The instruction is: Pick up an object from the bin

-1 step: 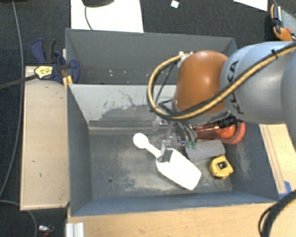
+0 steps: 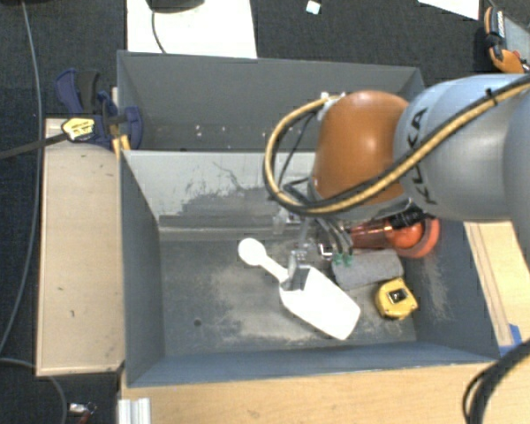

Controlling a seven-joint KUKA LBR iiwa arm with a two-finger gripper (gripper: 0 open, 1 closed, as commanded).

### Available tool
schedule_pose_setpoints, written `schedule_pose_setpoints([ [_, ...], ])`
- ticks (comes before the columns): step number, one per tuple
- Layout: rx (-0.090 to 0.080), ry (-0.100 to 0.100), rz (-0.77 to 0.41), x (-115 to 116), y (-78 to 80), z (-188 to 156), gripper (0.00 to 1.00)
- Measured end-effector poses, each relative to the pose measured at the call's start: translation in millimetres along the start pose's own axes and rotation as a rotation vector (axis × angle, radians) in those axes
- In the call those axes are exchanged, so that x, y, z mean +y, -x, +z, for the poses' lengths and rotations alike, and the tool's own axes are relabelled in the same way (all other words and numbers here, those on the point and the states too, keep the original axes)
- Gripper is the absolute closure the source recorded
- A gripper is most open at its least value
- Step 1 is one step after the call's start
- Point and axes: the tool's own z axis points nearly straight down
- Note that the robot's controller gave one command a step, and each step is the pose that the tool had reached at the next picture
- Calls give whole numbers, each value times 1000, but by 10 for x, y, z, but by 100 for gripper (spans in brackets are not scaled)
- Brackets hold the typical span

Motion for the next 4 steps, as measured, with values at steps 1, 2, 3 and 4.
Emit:
schedule_pose_setpoints([
  [1,-3,2,266,-23,171,771,0],
  [2,3,3,430,627,-93,846,0],
  [3,0,-2,316,88,68,821,0],
  [4,5,1,360,397,-52,839,0],
])
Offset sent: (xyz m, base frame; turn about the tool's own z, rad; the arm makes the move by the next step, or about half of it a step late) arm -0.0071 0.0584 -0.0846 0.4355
